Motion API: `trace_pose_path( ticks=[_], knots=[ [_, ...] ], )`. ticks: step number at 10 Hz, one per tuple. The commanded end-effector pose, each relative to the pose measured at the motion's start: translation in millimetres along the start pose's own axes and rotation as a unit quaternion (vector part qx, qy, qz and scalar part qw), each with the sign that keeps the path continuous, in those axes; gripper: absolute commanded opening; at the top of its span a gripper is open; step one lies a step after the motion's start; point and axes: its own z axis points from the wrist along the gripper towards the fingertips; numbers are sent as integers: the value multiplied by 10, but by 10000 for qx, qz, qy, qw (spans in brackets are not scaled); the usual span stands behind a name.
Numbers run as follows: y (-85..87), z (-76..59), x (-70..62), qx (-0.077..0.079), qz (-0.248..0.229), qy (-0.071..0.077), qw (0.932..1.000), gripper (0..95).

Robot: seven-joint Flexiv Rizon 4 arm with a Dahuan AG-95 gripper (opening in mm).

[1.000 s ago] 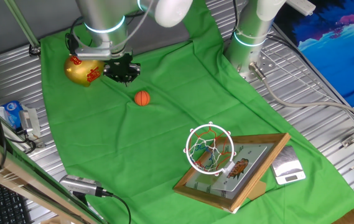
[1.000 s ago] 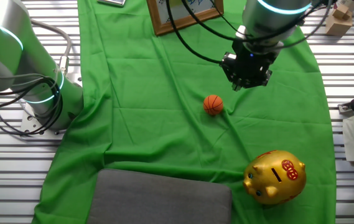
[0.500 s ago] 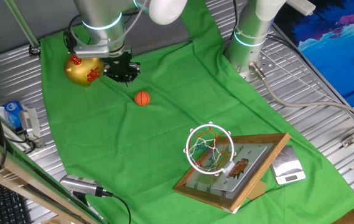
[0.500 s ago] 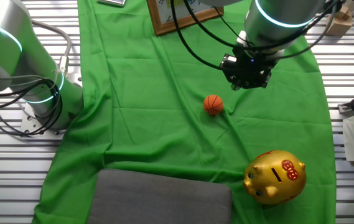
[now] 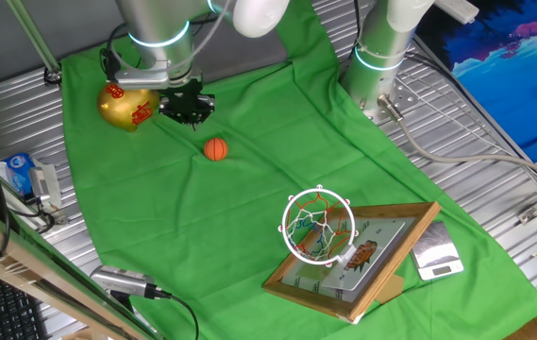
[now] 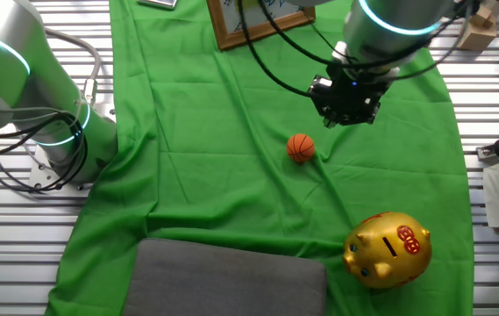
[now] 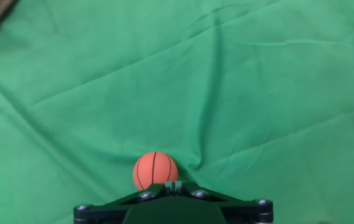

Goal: Grab a basketball, release it and shoot it into the basket

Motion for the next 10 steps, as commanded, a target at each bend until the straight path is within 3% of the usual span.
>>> trace_pose_path(
  ticks=[1, 10],
  knots=[
    [2, 2, -5, -221, -113, -44, 9997, 0],
    [2, 2, -5, -199, -24, -32, 9998, 0]
  ],
)
